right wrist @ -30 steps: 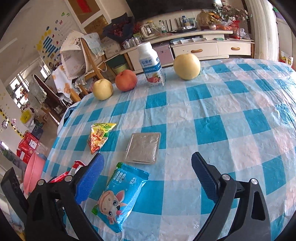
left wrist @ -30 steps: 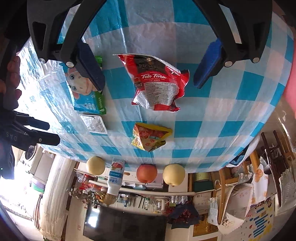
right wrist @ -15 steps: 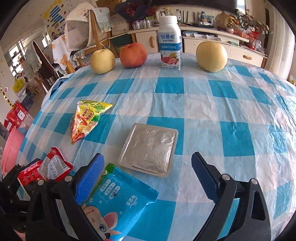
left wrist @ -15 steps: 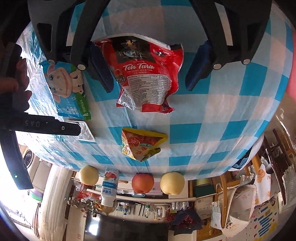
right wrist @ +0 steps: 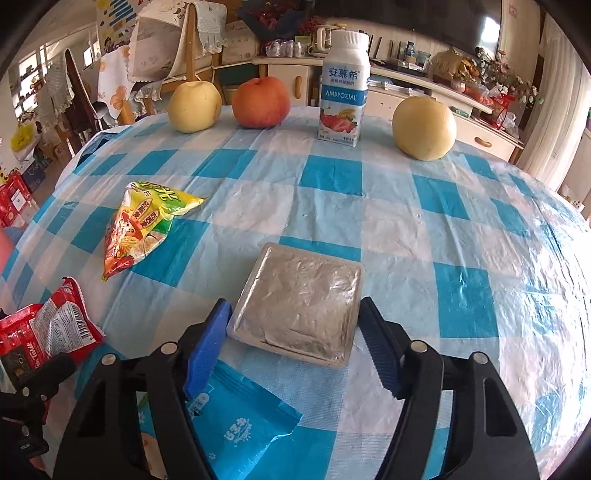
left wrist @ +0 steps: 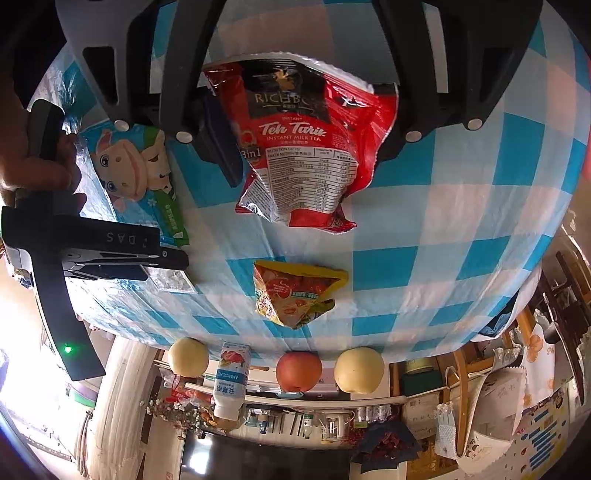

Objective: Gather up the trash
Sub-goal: 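Grasp the red Tele Tale snack bag with the left tool, then lift the red bag with the left tool while the right tool grasps the silver foil tray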

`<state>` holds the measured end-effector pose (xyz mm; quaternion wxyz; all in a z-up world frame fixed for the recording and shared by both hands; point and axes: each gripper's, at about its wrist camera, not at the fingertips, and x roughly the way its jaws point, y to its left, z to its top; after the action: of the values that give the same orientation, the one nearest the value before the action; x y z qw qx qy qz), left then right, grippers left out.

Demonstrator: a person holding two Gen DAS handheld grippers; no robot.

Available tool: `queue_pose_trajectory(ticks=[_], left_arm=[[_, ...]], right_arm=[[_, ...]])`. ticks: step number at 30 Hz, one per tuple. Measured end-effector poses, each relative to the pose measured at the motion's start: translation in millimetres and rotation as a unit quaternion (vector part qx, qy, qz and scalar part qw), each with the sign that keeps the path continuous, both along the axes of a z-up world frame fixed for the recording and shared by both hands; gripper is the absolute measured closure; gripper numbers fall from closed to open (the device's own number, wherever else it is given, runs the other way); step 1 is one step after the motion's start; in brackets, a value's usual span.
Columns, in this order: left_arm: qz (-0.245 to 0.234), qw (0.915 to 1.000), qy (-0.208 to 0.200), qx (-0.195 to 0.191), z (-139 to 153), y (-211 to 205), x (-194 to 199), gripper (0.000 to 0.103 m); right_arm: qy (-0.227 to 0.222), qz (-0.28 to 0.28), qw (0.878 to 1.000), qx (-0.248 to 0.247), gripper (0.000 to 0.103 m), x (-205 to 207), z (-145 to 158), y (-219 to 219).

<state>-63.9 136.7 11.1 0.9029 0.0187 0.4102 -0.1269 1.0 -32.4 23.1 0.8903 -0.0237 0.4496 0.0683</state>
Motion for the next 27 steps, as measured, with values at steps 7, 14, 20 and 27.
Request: queue_pose_trajectory(ticks=[7, 14, 20, 27], left_arm=[[0.001, 1.0000, 0.005, -0.005, 0, 2, 0, 0.059], [0.010, 0.9997, 0.011, -0.022, 1, 9, 1, 0.064], [0.018, 0.9987, 0.015, -0.045, 3, 19, 1, 0.069], [0.028, 0.9976, 0.010, -0.063, 9, 28, 0, 0.071]], right_arm=[[-0.003, -0.002, 1.000, 0.009, 0.035, -1, 2, -3], [-0.016, 0.000, 1.000, 0.013, 0.036, -5, 7, -2], [-0.033, 0.007, 0.999, 0.017, 0.036, -12, 16, 0], [-0.049, 0.024, 0.998, 0.027, 0.036, -21, 28, 7]])
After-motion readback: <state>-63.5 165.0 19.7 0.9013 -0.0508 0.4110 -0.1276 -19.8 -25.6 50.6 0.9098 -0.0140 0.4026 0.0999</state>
